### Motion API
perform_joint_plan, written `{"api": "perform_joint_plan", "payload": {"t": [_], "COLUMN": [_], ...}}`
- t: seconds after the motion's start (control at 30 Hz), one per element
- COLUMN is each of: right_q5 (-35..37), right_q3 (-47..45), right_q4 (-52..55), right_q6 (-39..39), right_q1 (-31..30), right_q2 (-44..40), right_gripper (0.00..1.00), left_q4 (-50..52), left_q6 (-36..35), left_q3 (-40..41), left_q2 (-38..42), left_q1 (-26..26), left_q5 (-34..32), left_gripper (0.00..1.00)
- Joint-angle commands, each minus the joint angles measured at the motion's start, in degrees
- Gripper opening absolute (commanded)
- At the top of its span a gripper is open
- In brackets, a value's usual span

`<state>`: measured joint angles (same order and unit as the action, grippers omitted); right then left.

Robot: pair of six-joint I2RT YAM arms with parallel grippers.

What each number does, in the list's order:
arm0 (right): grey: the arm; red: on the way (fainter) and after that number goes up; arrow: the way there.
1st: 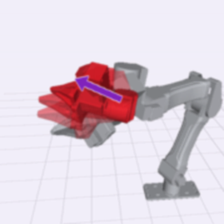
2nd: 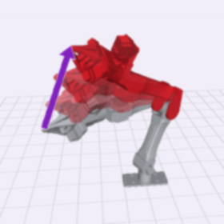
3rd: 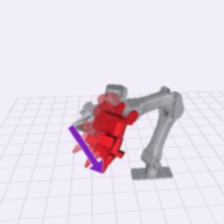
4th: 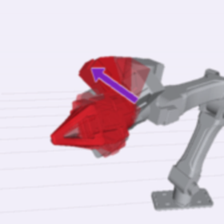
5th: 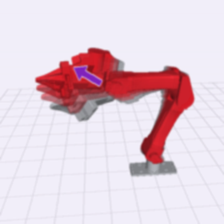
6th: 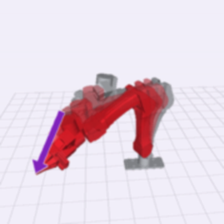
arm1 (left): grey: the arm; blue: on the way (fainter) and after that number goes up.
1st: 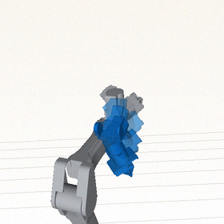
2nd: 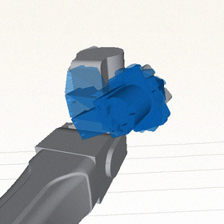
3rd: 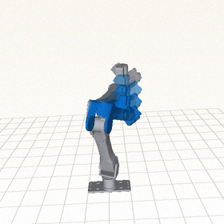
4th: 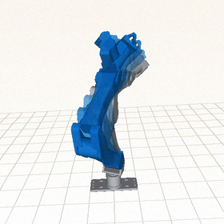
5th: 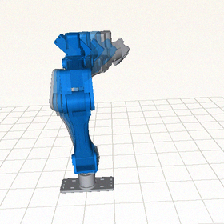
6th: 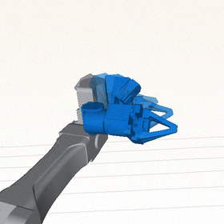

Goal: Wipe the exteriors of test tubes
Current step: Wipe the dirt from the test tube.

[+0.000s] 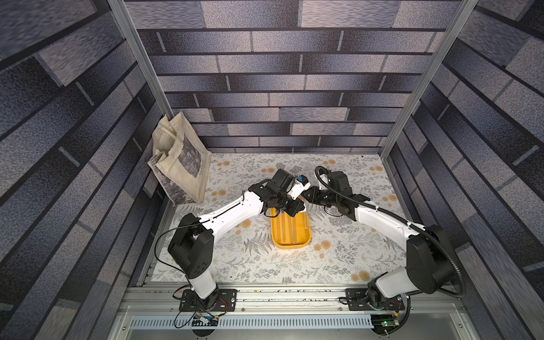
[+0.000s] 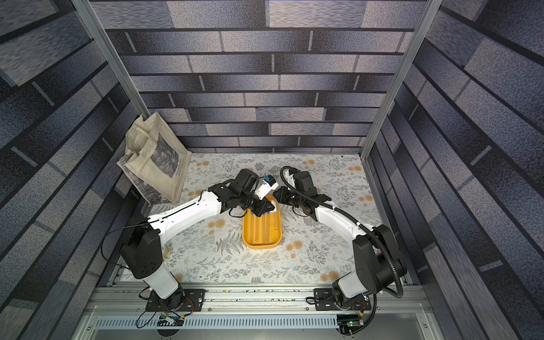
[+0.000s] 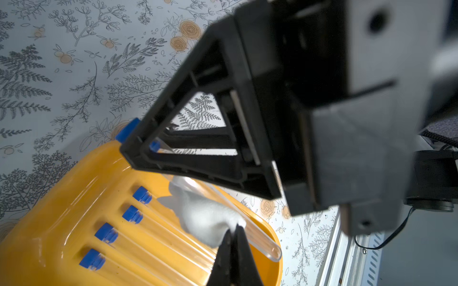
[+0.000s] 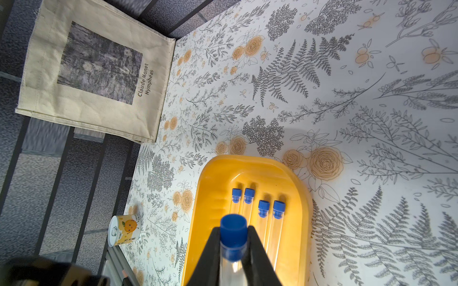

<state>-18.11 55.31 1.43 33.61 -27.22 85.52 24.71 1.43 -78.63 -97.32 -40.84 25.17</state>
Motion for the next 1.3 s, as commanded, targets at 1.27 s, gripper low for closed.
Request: {"api": "perform_joint_plan", "payload": {"t": [1.27], "right_q5": [1.88], "right_q3": [4.28], "right_q4": [-0.3], "right_q6": [0.5], "right_q1": [0.7], "right_q2": [2.03], "right_gripper": [0.2], "left_q4": [-1.42], "left_q6": [1.92], "left_q3": [10.76], "left_q2": [7.56], "left_q1": [-6.67], "left_q5": [2.04], "left_gripper": [0.04]}}
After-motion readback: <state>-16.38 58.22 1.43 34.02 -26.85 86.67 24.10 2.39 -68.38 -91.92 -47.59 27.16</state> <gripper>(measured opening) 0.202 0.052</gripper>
